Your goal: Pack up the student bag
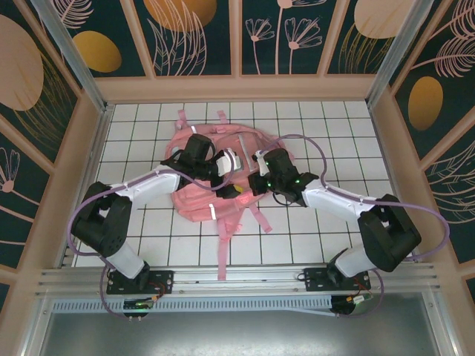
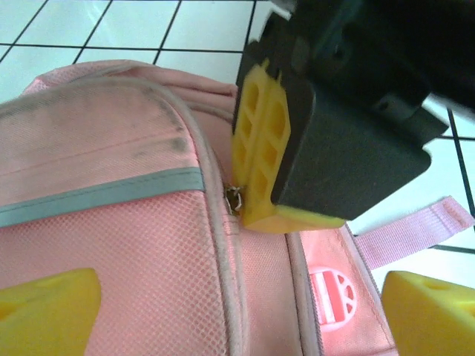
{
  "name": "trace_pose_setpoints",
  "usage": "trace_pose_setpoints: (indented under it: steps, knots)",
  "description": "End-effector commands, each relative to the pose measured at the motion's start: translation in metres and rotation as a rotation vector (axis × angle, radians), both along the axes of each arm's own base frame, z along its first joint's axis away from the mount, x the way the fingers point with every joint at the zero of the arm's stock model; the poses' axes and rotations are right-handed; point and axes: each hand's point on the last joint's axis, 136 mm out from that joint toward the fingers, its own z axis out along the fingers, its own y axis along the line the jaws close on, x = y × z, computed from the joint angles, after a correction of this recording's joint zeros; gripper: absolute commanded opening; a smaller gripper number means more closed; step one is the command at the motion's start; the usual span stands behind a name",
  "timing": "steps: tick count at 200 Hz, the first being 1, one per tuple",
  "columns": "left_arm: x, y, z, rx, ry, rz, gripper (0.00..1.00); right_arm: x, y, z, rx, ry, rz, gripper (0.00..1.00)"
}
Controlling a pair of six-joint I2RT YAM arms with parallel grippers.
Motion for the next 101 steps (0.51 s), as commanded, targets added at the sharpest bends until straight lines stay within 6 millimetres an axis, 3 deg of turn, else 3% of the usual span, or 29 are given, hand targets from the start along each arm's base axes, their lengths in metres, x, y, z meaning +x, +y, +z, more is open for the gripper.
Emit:
trace_pose_setpoints:
  steps: [1, 11, 16, 34, 59, 67, 95, 101]
  knots:
    - [0.005, -0.003, 0.003, 0.0, -0.083, -0.034, 0.99, -0.004, 0.016, 0.032, 0.09, -0.077, 0.094, 0.0]
    - [0.011, -0.002, -0.003, 0.045, -0.098, -0.039, 0.98, -0.005, 0.018, 0.033, 0.098, -0.074, 0.107, 0.0]
    - [0.016, -0.001, -0.007, 0.069, -0.107, -0.025, 0.94, -0.005, 0.019, 0.033, 0.101, -0.07, 0.111, 0.0]
    - [0.033, 0.008, -0.014, 0.137, -0.163, 0.043, 0.52, -0.008, 0.021, 0.035, 0.11, -0.062, 0.126, 0.0]
    - [0.027, 0.017, -0.01, 0.156, -0.221, 0.037, 0.05, -0.003, 0.005, 0.025, 0.024, -0.059, 0.066, 0.0]
    - [0.024, 0.02, -0.01, 0.162, -0.222, 0.035, 0.0, 0.001, -0.005, 0.021, -0.019, -0.062, 0.026, 0.0]
    - [0.014, 0.031, -0.018, 0.196, -0.197, 0.012, 0.0, 0.025, -0.065, 0.003, -0.165, -0.041, -0.177, 0.0]
    - [0.007, 0.036, -0.027, 0.206, -0.176, 0.005, 0.0, 0.031, -0.079, -0.002, -0.188, -0.029, -0.229, 0.0]
